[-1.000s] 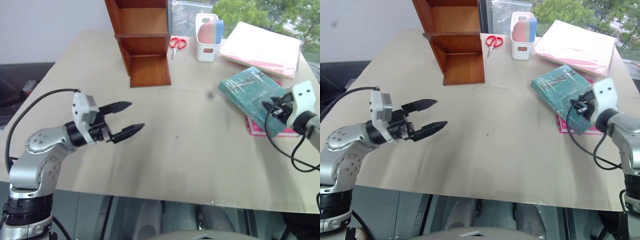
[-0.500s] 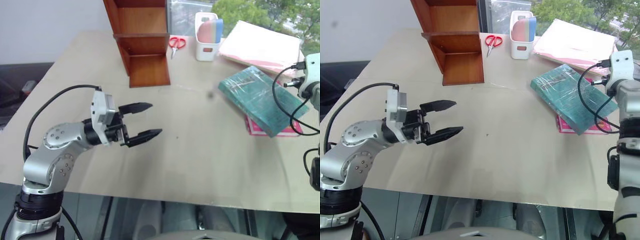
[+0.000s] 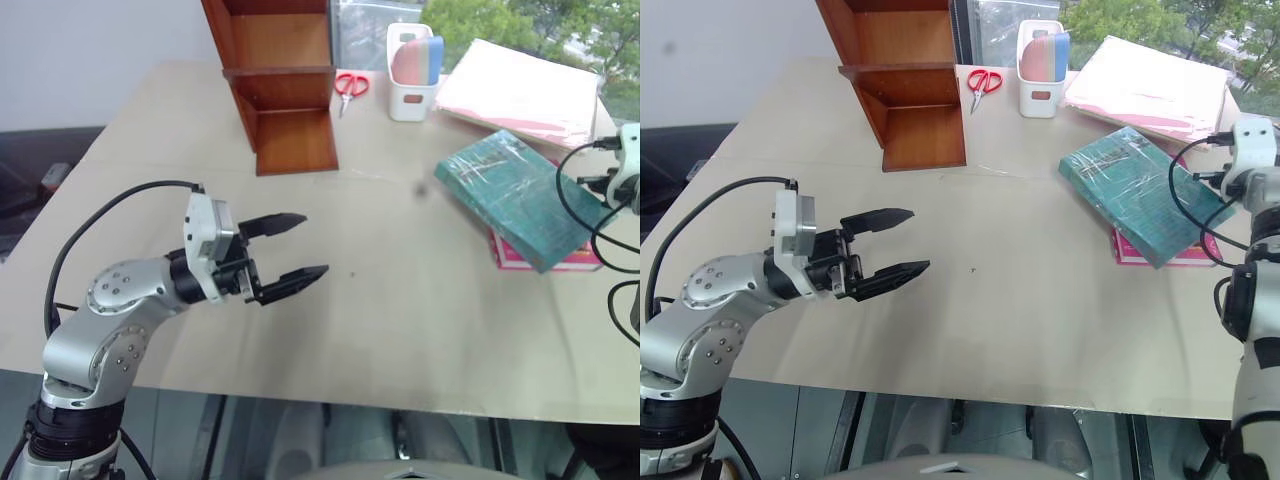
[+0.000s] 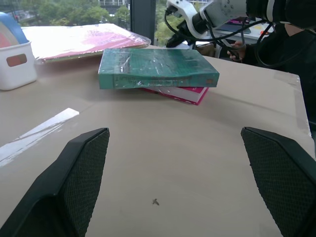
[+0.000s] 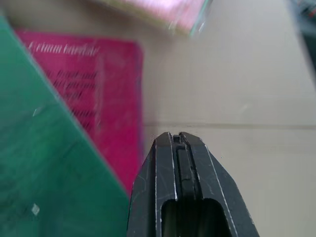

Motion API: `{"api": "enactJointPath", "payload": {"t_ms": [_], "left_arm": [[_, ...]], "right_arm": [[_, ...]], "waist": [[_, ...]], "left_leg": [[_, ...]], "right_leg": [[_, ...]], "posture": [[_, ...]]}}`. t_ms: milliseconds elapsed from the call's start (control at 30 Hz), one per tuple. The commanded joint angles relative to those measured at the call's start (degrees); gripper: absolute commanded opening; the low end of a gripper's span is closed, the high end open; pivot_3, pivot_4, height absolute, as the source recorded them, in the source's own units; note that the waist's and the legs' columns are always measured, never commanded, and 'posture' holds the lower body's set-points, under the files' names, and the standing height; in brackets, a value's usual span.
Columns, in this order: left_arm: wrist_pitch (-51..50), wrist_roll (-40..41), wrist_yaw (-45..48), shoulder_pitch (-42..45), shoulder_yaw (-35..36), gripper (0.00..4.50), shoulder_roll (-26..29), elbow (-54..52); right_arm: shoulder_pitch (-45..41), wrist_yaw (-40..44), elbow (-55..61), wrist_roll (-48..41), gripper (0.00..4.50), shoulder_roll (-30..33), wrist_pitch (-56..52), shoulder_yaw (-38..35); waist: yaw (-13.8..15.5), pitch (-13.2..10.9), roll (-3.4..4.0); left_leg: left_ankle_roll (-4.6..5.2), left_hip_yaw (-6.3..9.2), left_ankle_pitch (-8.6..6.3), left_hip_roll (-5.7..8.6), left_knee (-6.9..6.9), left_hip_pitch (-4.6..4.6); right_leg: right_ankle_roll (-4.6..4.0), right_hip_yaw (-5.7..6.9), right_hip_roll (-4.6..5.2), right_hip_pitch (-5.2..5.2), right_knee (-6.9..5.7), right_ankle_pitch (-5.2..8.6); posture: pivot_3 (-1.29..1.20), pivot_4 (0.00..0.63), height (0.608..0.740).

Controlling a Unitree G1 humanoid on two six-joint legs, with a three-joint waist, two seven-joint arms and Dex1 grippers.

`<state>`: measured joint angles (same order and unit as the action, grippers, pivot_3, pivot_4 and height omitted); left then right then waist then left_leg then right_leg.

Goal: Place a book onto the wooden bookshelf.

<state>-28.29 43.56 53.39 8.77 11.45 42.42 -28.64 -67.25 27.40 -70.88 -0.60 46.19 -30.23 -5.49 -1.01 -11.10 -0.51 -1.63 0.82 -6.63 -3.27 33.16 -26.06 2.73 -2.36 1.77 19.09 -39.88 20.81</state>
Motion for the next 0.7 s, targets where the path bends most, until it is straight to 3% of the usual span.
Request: {"api": "enactJointPath", "payload": {"t_ms": [33,333,467,700], "left_arm": [[0.35,1.37,-0.41,-0.04,2.34,4.5,0.49,-2.19],[0.58,1.02,-0.36,0.33,2.44,4.5,0.56,-1.51],[0.89,0.5,0.08,1.28,1.66,4.5,0.3,-0.37],[1.27,-0.01,1.28,2.3,1.62,4.5,0.44,1.65]], "right_arm": [[-2.36,3.31,0.5,0.09,0.09,1.6,-1.32,-0.23],[-0.64,8.32,3.43,0.83,0.09,3.0,-3.76,0.55],[-0.81,-0.57,1.52,-2.05,0.09,4.07,0.91,-5.09],[0.78,-3.47,-1.94,-2.33,0.09,1.39,3.03,-6.64]], "waist": [[-0.02,0.0,0.0],[0.0,0.0,0.01],[0.15,0.0,0.0],[-0.2,0.0,0.0]], "left_leg": [[0.0,0.0,0.0,0.0,0.0,0.0],[0.01,-0.05,-0.01,-0.01,0.0,0.01],[0.01,-0.05,-0.01,0.0,0.0,0.0],[0.01,-0.1,-0.01,-0.01,0.01,0.03]], "right_leg": [[0.0,0.0,0.0,0.0,0.0,0.0],[0.0,-0.03,0.0,0.01,0.0,0.0],[0.0,-0.03,0.01,0.01,0.01,0.0],[0.0,-0.08,0.0,0.01,0.0,0.0]], "posture": [[0.0,0.15,0.74],[0.0,0.15,0.74],[0.0,0.15,0.74],[0.0,0.15,0.74]]}}
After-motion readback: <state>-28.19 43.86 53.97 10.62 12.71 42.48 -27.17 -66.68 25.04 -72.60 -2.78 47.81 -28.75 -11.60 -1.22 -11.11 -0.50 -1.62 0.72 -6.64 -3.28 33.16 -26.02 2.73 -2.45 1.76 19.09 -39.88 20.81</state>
